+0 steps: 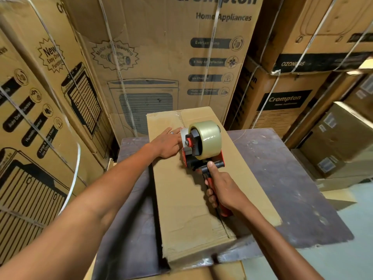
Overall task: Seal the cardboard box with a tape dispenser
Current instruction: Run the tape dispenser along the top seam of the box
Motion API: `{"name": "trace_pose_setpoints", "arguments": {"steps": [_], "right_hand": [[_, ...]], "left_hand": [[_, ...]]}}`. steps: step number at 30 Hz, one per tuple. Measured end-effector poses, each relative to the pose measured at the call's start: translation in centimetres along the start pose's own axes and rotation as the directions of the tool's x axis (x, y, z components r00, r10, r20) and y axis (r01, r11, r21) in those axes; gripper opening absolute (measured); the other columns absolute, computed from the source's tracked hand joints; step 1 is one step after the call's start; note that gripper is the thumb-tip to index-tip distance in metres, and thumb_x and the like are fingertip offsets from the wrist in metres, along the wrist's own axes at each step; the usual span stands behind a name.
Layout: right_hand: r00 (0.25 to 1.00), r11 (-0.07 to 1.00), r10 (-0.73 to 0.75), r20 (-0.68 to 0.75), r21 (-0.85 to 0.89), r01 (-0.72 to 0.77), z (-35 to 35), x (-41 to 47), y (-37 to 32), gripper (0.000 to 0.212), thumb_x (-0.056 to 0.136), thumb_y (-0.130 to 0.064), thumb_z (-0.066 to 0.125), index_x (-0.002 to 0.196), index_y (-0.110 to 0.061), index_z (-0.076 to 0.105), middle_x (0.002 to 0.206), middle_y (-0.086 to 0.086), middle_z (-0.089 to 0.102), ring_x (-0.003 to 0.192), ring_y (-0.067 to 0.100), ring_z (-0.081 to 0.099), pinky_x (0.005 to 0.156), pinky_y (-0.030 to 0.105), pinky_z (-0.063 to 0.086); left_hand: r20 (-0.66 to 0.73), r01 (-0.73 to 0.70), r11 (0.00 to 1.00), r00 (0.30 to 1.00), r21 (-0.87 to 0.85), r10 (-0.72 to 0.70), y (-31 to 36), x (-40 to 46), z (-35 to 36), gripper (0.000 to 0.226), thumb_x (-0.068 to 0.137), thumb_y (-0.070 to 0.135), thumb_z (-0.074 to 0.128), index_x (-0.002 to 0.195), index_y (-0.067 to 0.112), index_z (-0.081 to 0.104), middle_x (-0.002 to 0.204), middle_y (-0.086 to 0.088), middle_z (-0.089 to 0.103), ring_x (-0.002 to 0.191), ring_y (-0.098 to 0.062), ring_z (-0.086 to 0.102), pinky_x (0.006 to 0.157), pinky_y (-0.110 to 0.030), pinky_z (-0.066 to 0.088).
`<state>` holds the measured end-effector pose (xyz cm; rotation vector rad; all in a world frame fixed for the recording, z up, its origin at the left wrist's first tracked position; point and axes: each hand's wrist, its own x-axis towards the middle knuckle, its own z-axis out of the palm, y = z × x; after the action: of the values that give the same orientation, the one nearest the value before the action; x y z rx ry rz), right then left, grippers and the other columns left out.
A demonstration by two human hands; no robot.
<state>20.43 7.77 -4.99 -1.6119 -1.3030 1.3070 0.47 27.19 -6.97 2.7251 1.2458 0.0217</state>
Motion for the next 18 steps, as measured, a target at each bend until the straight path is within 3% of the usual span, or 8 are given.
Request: {"name": "trace_pose_setpoints", "arguments": {"steps": [3, 5, 8, 11, 18], "right_hand": [[0.999, 0.999, -0.03, -0.014, -0.02, 0.03, -0.1, -0.3, 0.2, 0.07, 0.1, -0.074, 0.03, 0.069, -0.016, 0.054, 0.053, 0.002, 0.052, 0.046, 0.019, 0.05, 0.054, 0.036, 0.042], [0.999, 0.999, -0.035, -0.015, -0.025, 0.035, -0.1, -0.7, 0.2, 0.07, 0.101, -0.072, 0.03, 0.069, -0.015, 0.054, 0.053, 0.003, 0.051, 0.045, 0.019, 0.05, 0.055, 0.037, 0.042], [1.0, 1.0, -0.024, 0.002, -0.02, 0.024, -0.4, -2.0, 0.5, 0.069, 0.102, -0.069, 0.03, 0.069, -0.013, 0.053, 0.053, 0.003, 0.051, 0.045, 0.018, 0.05, 0.055, 0.035, 0.042], [1.0, 1.0, -0.01, 0.016, -0.007, 0.01, -0.7, -3.7, 1.1, 0.071, 0.101, -0.071, 0.03, 0.071, -0.012, 0.055, 0.054, 0.004, 0.05, 0.046, 0.018, 0.048, 0.053, 0.033, 0.039], [0.995, 0.995, 0.057, 0.084, 0.077, -0.063, -1.2, -7.6, 1.5, 0.066, 0.099, -0.074, 0.032, 0.071, -0.017, 0.049, 0.056, 0.001, 0.046, 0.046, 0.015, 0.045, 0.049, 0.026, 0.038]], "left_hand": [[-0.004, 0.03, 0.999, 1.0, 0.015, -0.03, 0.7, 0.0, 0.0, 0.029, 0.097, 0.01, 0.044, 0.118, 0.01, 0.064, 0.146, -0.015, 0.053, 0.142, -0.031, 0.036, 0.124, -0.047, 0.01], [0.008, 0.034, 0.999, 0.999, 0.013, -0.035, 0.6, 0.0, 0.2, 0.035, 0.096, 0.01, 0.044, 0.126, 0.01, 0.061, 0.148, -0.014, 0.051, 0.144, -0.031, 0.034, 0.124, -0.046, 0.009], [0.037, -0.002, 0.999, 0.999, 0.047, 0.0, -0.1, 0.1, 0.6, 0.053, 0.1, 0.018, 0.036, 0.153, 0.02, 0.041, 0.165, -0.003, 0.027, 0.155, -0.022, 0.013, 0.125, -0.047, 0.005], [0.076, 0.002, 0.998, 0.997, 0.059, -0.007, 0.0, 0.2, 0.5, 0.054, 0.107, 0.025, 0.027, 0.16, 0.024, 0.02, 0.168, 0.003, 0.014, 0.156, -0.02, 0.005, 0.125, -0.047, 0.003], [0.096, 0.013, 0.998, 0.995, 0.055, -0.018, -0.2, 0.4, 0.7, 0.048, 0.109, 0.034, 0.021, 0.157, 0.038, 0.02, 0.168, 0.014, 0.008, 0.156, -0.02, 0.005, 0.124, -0.052, 0.005]]}}
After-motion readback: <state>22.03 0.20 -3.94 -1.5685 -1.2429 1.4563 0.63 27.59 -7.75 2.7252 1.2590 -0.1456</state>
